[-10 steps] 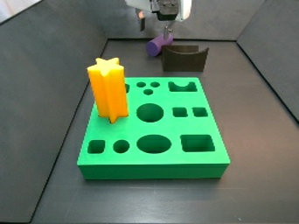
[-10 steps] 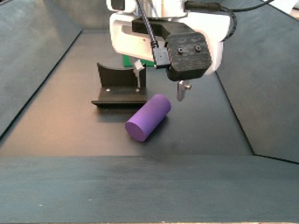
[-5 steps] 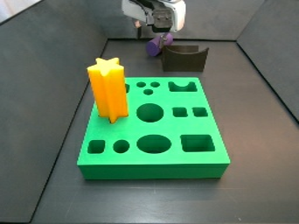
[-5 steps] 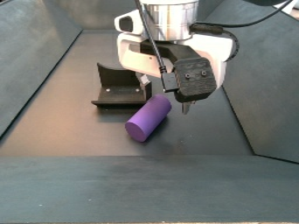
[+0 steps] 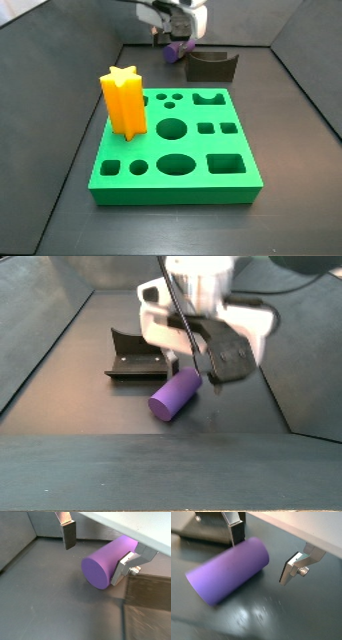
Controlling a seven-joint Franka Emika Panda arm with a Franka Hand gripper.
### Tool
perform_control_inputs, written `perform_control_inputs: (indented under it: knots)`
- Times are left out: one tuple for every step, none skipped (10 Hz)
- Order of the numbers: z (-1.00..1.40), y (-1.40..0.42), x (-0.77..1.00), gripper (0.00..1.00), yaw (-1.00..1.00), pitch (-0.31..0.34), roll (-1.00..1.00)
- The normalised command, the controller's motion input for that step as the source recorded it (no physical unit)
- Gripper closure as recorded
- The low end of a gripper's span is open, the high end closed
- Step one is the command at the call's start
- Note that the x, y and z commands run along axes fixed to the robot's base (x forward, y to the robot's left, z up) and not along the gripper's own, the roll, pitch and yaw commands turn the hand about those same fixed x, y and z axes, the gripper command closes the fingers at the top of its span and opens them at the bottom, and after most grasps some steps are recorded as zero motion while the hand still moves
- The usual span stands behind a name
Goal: Pick up the round object. Move up. Place the round object on the fixture. Regrasp the round object. Move to above the board. Insert the round object.
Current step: Pick up the round object.
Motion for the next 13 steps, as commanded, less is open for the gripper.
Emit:
perform_control_inputs:
  knots:
    - [-0.47, 0.31, -0.34, 0.00, -0.04, 0.019, 0.21]
    - [-0.54, 0.23, -0.05, 0.00, -0.01, 0.019, 0.15]
    - [-0.58, 0.17, 0.19, 0.00, 0.00, 0.131, 0.16]
    - [-0.52, 0.27, 0.59, 0.00, -0.25, 0.186, 0.05]
    - [-0.45, 0.31, 0.60, 0.00, -0.45, 0.147, 0.00]
    - [-0.41, 0.33, 0.48, 0.00, -0.58, 0.110, 0.00]
    - [-0.33, 0.25, 0.39, 0.00, -0.68, 0.070, 0.00]
    - [0.00, 0.03, 0.35, 0.00, -0.36, 0.074, -0.05]
    - [0.00, 0.00, 0.00, 0.00, 0.00, 0.000, 0.00]
    - [0.00, 0.00, 0.00, 1.00, 0.00, 0.000, 0.00]
    - [0.00, 0.00, 0.00, 1.00, 0.00, 0.000, 0.00]
    - [0.00, 0.00, 0.00, 1.00, 0.00, 0.000, 0.00]
    - [0.00, 0.00, 0.00, 1.00, 0.00, 0.000, 0.00]
